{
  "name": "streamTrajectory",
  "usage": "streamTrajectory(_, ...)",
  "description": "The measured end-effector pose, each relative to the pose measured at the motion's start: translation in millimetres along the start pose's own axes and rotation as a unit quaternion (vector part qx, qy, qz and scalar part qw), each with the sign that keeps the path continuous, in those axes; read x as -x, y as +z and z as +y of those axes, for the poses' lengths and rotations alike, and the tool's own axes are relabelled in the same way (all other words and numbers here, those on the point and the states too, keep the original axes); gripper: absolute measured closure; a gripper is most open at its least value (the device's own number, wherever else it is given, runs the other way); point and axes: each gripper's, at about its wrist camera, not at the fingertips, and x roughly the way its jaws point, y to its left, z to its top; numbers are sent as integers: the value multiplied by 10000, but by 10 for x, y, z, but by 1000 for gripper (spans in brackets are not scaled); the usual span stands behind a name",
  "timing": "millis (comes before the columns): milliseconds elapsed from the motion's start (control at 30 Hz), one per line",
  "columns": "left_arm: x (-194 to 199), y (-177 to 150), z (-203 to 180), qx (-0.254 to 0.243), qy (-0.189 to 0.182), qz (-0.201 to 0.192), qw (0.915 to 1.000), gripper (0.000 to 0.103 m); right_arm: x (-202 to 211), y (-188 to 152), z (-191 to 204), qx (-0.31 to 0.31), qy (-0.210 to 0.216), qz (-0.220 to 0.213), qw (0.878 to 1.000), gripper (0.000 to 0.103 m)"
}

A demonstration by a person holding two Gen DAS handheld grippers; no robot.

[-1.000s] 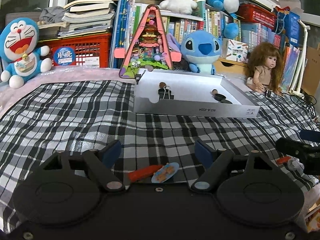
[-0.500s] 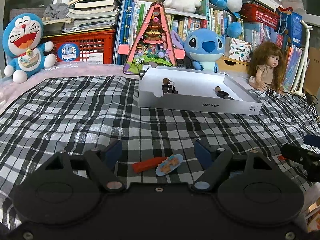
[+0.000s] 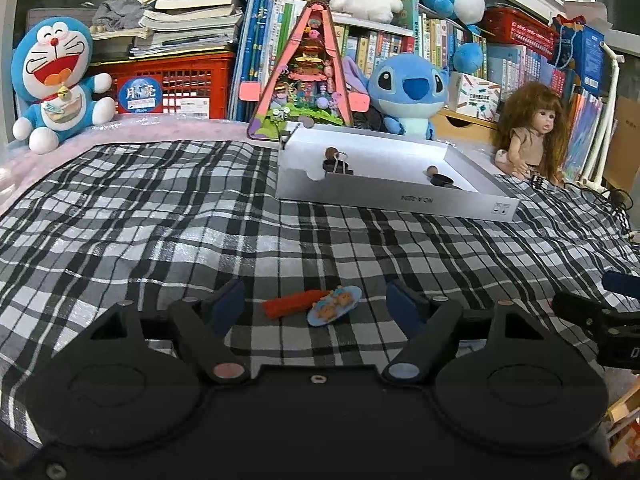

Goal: Organize rigid objects
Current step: 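Grasp the clear plastic cup with the right tool while the left tool grasps the blue clip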

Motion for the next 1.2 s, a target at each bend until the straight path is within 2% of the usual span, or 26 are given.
streamTrajectory(133,5,-17,-25,-30,36,-20,10000,31,0,-30,-5,61,-35,26,10000,0)
streamTrajectory(367,17,-14,13,221,-77,153,9996,59,6,-80,-68,-126,-139,80,9998,2)
streamTrajectory(500,16,-23,12,310,-244,265,9989,61,-3,-99,-125,-301,-162,128,9993,8)
streamTrajectory(633,-27,-37,-13,264,-162,298,9991,61,-14,-114,-161,-406,-168,184,9989,14)
streamTrajectory(800,-111,-11,-22,317,-167,356,9987,62,-33,-138,-151,-400,-137,296,9987,31)
streamTrajectory(1000,-206,20,-59,298,-174,369,9987,62,-45,-156,-114,-359,-116,349,9987,46)
streamTrajectory(1033,-217,20,-67,279,-181,365,9988,68,-49,-156,-110,-348,-124,350,9987,47)
streamTrajectory(1067,-228,23,-78,256,-193,382,9988,79,-49,-159,-106,-338,-134,353,9987,51)
streamTrajectory(1133,-251,19,-86,242,-224,426,9985,85,-53,-163,-98,-302,-158,362,9988,56)
streamTrajectory(1200,-245,11,-103,185,-205,403,9988,85,-57,-162,-101,-286,-170,371,9988,66)
